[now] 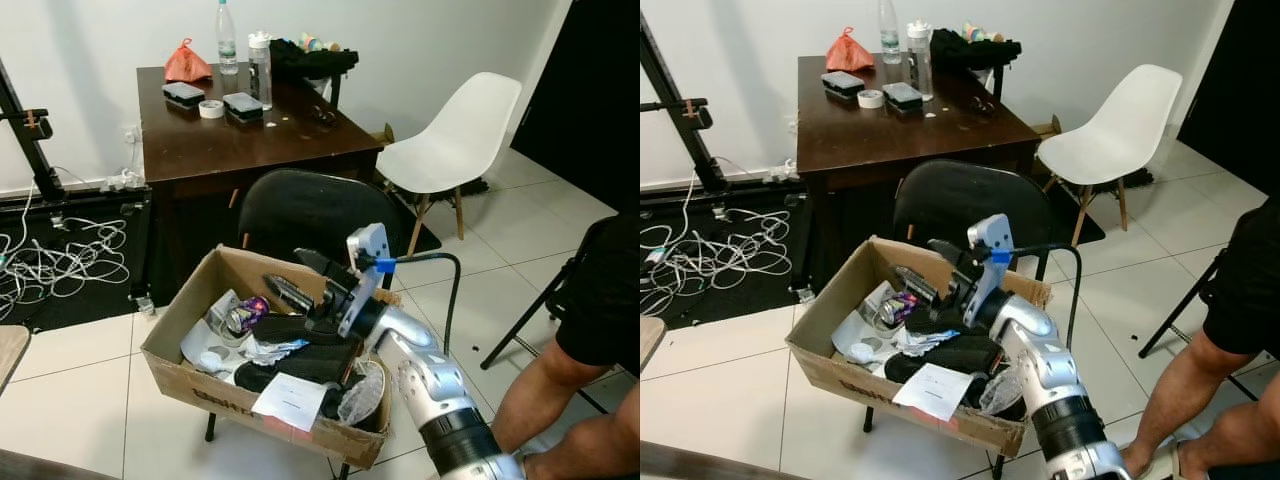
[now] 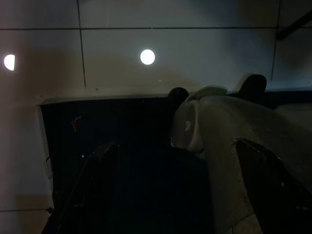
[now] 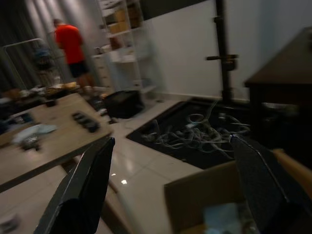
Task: Picking trash to rubbish bin
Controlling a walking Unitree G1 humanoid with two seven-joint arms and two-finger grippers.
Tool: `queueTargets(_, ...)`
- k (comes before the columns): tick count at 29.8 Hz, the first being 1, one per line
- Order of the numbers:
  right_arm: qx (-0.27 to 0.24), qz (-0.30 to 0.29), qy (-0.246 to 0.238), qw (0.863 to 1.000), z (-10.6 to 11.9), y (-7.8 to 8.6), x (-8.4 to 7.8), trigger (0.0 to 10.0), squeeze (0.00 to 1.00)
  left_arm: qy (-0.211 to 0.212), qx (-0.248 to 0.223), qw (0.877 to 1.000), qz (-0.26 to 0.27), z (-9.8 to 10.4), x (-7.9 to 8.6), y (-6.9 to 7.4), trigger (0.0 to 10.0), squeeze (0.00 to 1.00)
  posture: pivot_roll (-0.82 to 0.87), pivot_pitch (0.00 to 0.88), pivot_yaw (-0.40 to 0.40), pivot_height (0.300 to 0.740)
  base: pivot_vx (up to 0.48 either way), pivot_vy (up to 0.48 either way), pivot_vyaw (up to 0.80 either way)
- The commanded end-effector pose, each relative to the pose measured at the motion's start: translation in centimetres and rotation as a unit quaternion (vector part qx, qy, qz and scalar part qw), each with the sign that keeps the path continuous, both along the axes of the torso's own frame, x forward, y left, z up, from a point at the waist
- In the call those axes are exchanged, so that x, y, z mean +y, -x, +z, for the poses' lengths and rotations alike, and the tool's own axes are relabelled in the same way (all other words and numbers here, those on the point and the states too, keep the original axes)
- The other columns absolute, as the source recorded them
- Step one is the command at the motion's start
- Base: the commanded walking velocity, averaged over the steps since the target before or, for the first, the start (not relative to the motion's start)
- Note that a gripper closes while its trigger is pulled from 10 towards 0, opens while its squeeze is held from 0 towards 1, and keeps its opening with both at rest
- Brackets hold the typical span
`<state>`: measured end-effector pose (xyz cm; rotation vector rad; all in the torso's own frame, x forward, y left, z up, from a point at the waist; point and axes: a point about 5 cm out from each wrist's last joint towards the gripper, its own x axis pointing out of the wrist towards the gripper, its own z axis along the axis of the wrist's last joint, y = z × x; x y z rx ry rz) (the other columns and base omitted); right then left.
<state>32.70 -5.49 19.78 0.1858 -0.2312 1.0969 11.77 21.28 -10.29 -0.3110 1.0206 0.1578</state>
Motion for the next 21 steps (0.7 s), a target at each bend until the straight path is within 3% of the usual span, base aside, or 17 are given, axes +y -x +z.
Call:
queueTargets(1,0.001,0.051,0.039,0.998,-1.3,1.4,1.3,10.0,0.00,0.007,0.026,1.000,-0.005,-0.5,-0.8,1.0,10.0,0.00,-0.08,0.154,-0.003,0.740,0.000,0.000,0.00)
queueTargets(6,0.001,0.056,0.054,0.997,-1.9,1.6,1.6,10.0,0.00,0.007,0.027,1.000,-0.006,-0.5,-0.9,0.9,10.0,0.00,-0.08,0.154,-0.002,0.740,0.000,0.000,0.00)
queueTargets(14,0.015,0.054,0.090,0.994,-2.8,1.8,1.8,10.0,0.00,0.002,0.030,0.999,-0.011,-0.5,-0.9,0.7,10.0,0.00,-0.07,0.155,0.001,0.740,-0.309,0.000,0.00)
queueTargets(21,0.042,0.013,0.181,0.983,-6.1,1.3,1.2,10.0,0.00,-0.001,0.035,0.999,-0.014,-0.5,-0.4,1.2,10.0,0.00,-0.07,0.156,0.004,0.740,-0.330,0.000,0.00)
